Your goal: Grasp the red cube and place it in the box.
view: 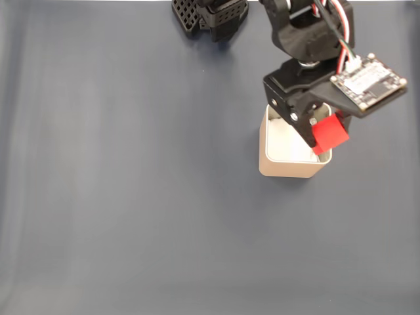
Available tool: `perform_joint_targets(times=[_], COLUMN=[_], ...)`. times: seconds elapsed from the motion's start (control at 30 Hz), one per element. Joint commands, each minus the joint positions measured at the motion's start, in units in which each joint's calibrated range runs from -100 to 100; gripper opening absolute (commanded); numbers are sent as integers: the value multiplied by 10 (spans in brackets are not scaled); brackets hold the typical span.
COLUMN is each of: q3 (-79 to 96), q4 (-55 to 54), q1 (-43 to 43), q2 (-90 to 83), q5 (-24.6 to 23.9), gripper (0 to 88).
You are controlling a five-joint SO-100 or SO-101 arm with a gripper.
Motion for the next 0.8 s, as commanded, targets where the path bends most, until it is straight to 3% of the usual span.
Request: perform_joint_targets(times=[0.0, 0.77], q3=[16, 180], q4=[-9, -53], q1=[7, 30], q2=[-51, -150], q5=[5, 7], gripper=[33, 33])
